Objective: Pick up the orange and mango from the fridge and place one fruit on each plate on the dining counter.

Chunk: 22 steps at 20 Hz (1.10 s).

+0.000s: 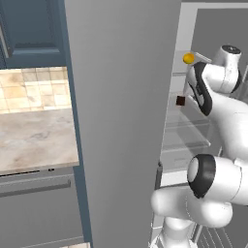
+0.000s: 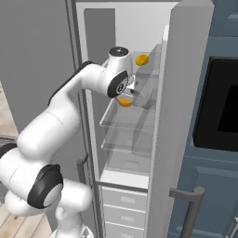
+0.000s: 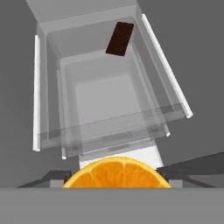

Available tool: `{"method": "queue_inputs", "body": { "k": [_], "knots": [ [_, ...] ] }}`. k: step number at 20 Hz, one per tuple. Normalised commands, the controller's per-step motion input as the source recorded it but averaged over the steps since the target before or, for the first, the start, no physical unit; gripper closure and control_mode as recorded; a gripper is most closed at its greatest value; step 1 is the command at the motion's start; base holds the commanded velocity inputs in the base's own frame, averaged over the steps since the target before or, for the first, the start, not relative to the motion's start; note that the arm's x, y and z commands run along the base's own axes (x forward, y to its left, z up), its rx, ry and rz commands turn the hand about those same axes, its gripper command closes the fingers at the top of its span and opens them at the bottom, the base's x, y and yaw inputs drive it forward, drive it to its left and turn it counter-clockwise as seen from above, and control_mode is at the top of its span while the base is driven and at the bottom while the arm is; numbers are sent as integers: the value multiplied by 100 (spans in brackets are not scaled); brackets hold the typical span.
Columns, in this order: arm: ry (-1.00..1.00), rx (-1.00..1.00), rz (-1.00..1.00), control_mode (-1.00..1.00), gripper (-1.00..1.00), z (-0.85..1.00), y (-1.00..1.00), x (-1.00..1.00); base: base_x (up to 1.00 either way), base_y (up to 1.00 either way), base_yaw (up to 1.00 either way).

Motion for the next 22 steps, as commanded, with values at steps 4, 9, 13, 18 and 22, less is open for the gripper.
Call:
{"method": "queue_inputs", "body": {
  "k": [4, 9, 13, 18, 22],
  "knots": [
    [-4, 0, -4, -100, 100, 34, 17, -100, 0, 0, 0],
    [-3, 0, -2, -100, 100, 34, 22, -95, 0, 0, 0],
    [0, -3, 0, -100, 100, 10, 35, -74, 0, 0, 0],
    [-9, -10, 3, -100, 100, 0, 34, -83, 0, 0, 0],
    [4, -9, 7, -100, 100, -10, 23, -23, 0, 0, 0]
  ]
}}
